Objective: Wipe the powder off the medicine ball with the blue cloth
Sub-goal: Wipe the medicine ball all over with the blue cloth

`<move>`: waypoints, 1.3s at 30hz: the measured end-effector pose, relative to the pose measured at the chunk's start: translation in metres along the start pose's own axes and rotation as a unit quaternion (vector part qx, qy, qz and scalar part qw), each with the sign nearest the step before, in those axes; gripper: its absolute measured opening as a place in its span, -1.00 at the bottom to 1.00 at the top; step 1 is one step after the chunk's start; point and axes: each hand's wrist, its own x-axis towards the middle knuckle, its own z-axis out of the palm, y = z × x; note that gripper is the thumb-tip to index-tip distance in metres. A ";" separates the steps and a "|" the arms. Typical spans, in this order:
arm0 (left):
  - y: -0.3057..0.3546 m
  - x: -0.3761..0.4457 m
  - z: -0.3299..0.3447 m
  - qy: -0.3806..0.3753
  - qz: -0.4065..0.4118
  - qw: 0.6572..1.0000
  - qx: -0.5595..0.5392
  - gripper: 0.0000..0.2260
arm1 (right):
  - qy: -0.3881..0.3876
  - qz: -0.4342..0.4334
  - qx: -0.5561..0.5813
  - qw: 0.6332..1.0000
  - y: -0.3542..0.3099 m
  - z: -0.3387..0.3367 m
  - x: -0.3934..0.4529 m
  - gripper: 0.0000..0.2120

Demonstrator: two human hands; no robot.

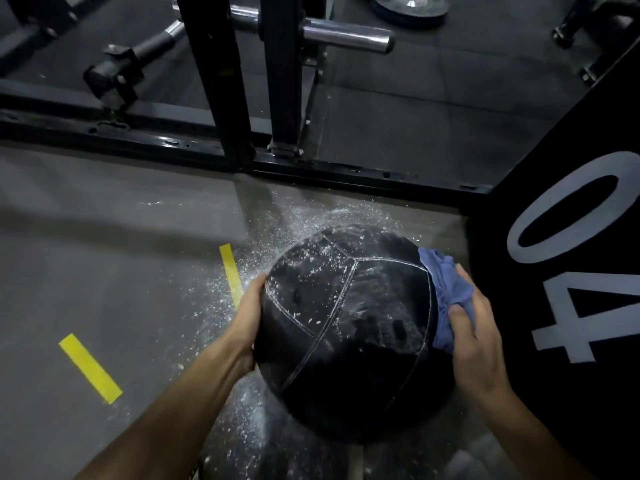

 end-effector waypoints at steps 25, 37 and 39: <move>0.082 -0.005 0.009 0.207 0.354 0.843 0.347 -0.37 | 0.013 -0.213 -0.238 0.947 -0.054 0.124 -0.058 -0.36; 0.054 -0.018 0.027 0.258 0.377 0.820 0.345 -0.44 | -0.167 0.138 -0.148 0.965 -0.090 0.096 0.151 -0.61; 0.049 -0.021 0.031 0.263 0.385 0.812 0.352 -0.42 | -0.201 0.178 -0.102 0.958 -0.084 0.096 0.170 -0.70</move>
